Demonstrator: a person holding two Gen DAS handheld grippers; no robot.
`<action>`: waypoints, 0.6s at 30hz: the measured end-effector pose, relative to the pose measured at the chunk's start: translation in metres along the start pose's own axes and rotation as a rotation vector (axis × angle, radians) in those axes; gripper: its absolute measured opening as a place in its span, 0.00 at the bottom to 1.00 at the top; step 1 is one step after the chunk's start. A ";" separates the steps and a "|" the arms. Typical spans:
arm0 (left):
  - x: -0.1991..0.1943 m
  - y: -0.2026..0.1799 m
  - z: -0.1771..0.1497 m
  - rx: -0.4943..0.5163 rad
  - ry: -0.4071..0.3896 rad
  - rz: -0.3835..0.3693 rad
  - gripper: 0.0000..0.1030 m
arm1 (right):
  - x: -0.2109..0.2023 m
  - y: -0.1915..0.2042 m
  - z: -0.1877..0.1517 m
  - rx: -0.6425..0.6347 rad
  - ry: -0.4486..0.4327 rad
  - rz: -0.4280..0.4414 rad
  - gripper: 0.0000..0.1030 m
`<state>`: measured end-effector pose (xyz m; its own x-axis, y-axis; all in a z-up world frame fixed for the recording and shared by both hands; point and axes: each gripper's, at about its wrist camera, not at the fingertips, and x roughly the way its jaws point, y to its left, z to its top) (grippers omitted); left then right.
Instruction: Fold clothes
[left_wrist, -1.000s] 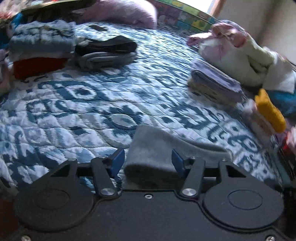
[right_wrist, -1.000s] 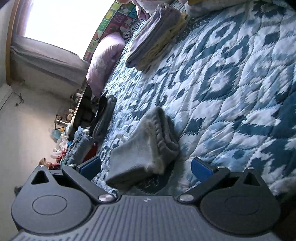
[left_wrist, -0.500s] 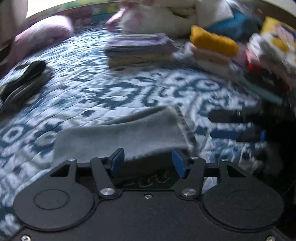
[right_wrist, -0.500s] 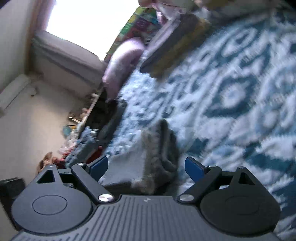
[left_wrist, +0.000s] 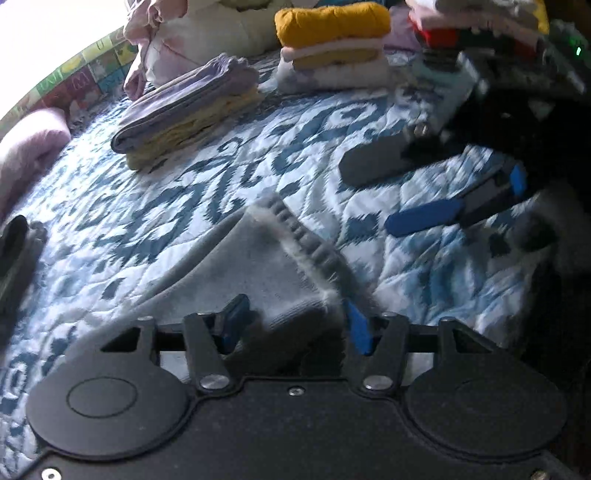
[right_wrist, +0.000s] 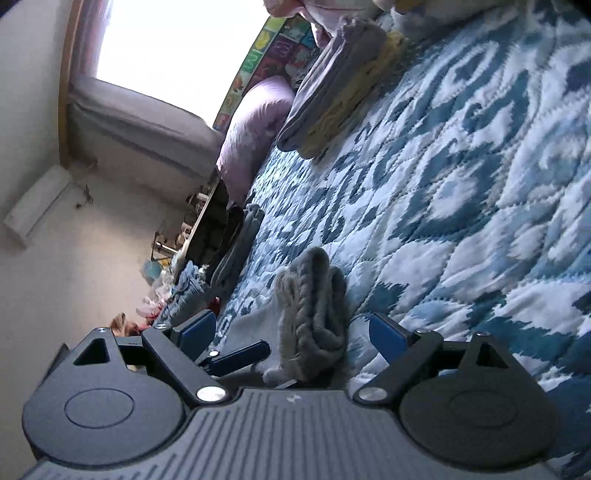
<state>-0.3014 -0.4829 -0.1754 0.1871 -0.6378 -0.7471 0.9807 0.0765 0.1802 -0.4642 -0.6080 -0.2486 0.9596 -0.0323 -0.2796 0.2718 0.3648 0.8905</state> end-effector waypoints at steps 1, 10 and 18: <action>-0.002 0.002 0.000 -0.017 -0.004 -0.005 0.30 | 0.000 0.001 -0.001 -0.005 -0.005 -0.003 0.87; -0.058 0.061 -0.009 -0.371 -0.128 -0.127 0.15 | 0.005 0.015 -0.010 -0.129 -0.067 -0.136 0.91; -0.127 0.124 -0.041 -0.586 -0.291 0.003 0.13 | 0.019 0.022 -0.021 -0.161 -0.052 -0.134 0.92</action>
<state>-0.2013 -0.3612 -0.0843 0.2476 -0.8121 -0.5284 0.8647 0.4313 -0.2576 -0.4419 -0.5809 -0.2416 0.9194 -0.1372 -0.3687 0.3858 0.4976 0.7769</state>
